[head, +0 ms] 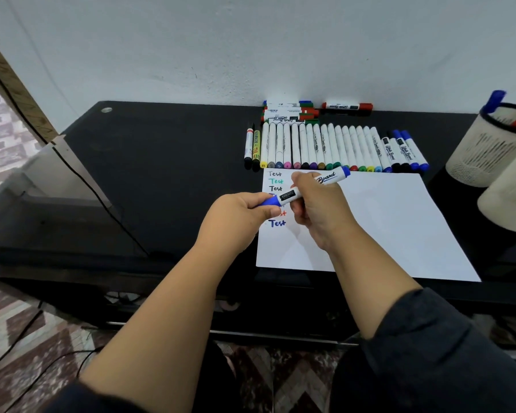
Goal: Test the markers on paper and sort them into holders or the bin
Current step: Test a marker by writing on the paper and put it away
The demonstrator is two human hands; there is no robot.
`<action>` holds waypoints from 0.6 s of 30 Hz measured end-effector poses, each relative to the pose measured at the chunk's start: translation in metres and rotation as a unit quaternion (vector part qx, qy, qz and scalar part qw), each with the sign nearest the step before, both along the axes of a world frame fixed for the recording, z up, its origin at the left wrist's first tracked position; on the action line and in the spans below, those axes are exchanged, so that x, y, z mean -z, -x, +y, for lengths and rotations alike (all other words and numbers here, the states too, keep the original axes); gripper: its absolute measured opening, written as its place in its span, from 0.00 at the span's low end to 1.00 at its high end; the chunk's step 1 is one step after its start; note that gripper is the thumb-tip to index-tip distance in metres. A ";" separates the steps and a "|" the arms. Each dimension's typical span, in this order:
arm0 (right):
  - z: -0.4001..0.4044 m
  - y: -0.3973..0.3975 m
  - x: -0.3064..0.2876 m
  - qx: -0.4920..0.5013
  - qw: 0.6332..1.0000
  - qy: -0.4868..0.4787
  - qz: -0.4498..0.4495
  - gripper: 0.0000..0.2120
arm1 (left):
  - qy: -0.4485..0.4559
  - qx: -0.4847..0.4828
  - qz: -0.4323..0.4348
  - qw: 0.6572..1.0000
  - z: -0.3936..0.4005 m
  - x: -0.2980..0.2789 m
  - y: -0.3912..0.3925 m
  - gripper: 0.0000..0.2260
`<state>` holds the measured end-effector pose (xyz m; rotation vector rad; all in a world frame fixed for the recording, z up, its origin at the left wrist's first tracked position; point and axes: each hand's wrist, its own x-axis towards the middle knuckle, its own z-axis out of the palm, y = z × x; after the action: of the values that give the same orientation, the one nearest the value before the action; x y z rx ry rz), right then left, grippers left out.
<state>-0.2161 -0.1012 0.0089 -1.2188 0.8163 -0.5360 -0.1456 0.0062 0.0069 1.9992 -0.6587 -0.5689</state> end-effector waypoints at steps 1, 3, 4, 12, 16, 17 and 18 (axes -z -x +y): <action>0.001 0.003 0.000 -0.001 1.000 0.005 0.007 0.13 | -0.002 0.002 -0.003 1.000 0.001 0.000 0.002 0.11; 0.002 0.009 -0.001 0.005 1.000 0.000 0.000 0.13 | -0.013 0.001 -0.006 1.000 0.002 -0.003 0.006 0.13; 0.002 0.012 -0.001 0.015 1.000 -0.010 -0.014 0.13 | -0.020 0.000 -0.007 1.000 0.002 -0.005 0.007 0.13; 0.002 0.040 -0.014 0.024 0.949 0.310 0.053 0.10 | -0.067 0.019 -0.031 0.997 0.005 -0.032 0.019 0.13; -0.006 0.054 -0.022 -0.012 0.787 0.590 0.178 0.16 | -0.058 0.032 -0.027 0.997 -0.002 -0.046 0.026 0.14; -0.009 0.057 -0.025 -0.003 0.752 0.632 0.189 0.15 | -0.055 0.037 -0.026 0.997 -0.005 -0.050 0.028 0.13; -0.013 0.059 -0.028 -0.003 0.725 0.664 0.185 0.13 | -0.054 0.044 -0.026 0.997 -0.009 -0.053 0.030 0.12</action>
<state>-0.2753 -0.1140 0.0373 -2.7330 0.7066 -0.9421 -0.1755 -0.0026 0.0596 2.0992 -0.7666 -0.6177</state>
